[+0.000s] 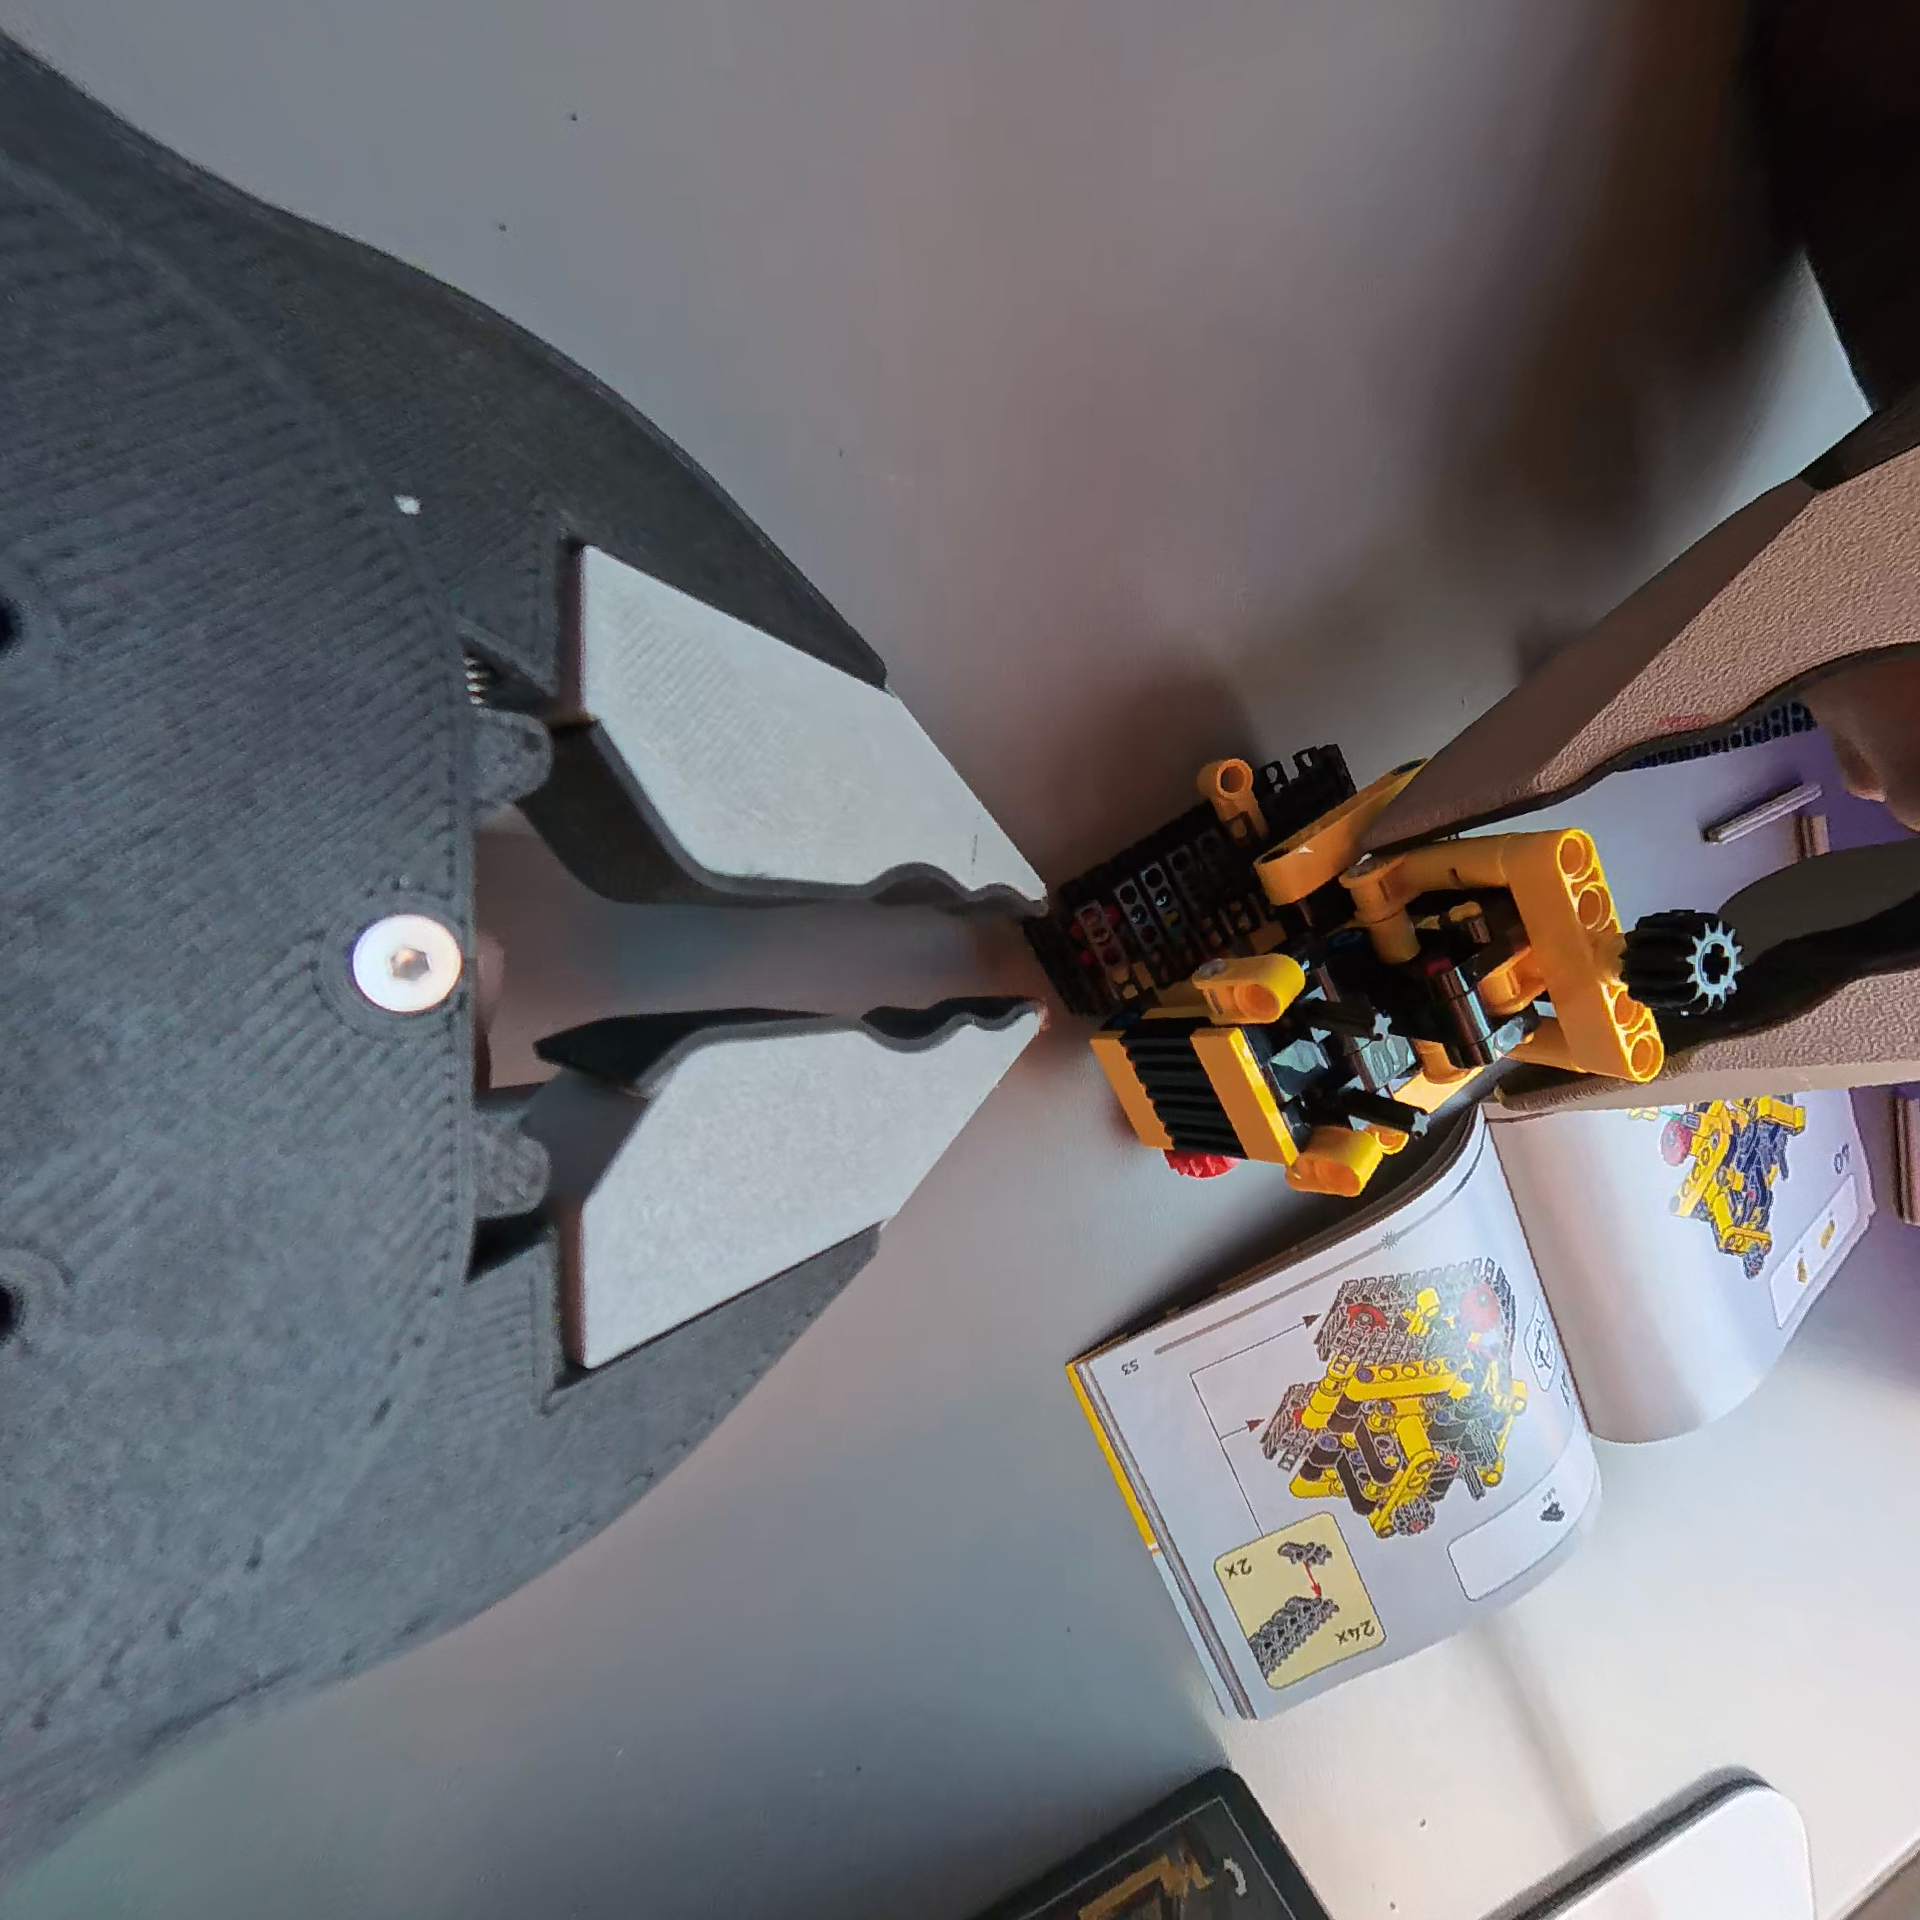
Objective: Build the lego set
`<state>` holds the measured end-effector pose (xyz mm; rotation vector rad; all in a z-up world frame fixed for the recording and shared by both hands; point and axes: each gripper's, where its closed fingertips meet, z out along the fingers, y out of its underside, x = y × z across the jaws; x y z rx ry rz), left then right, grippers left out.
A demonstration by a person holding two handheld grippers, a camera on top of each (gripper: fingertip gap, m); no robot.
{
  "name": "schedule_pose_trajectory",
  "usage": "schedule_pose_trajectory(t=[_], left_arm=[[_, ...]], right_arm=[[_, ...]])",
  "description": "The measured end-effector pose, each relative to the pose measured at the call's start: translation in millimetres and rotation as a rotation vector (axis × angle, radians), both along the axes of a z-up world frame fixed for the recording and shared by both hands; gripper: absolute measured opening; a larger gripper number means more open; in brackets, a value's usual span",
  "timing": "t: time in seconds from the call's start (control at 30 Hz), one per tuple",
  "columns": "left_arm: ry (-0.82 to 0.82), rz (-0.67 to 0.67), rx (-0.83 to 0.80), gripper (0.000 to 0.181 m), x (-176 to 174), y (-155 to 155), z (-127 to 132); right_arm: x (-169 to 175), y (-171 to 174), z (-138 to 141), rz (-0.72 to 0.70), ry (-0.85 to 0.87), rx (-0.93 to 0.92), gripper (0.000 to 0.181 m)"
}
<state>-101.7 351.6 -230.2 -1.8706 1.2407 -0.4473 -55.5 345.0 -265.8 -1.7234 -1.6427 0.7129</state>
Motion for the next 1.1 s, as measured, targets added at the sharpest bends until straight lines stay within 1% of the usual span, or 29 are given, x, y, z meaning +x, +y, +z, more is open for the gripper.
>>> schedule_pose_trajectory(t=[0.23,0.37,0.7,0.97,1.1], left_arm=[[0.000,0.004,-0.004,0.041,-0.1,0.1,-0.1],[-0.005,0.006,-0.008,0.041,-0.2,0.4,-0.2],[-0.011,0.007,0.000,0.041,0.1,0.0,-0.1],[-0.022,0.009,0.001,0.041,-0.1,-0.1,-0.2],[-0.032,0.010,-0.004,0.041,-0.8,0.0,-0.3]], right_arm=[[-1.8,1.0,-3.2,-0.013,-0.018,0.019,0.011],[-2.4,-1.7,-3.6,-0.007,-0.020,-0.006,0.005],[-2.8,-1.9,-4.9,-0.019,-0.019,-0.052,0.004],[-3.4,-3.6,-6.0,-0.025,-0.011,-0.148,0.003],[-3.8,-5.8,-6.5,-0.030,-0.007,-0.252,0.003]])
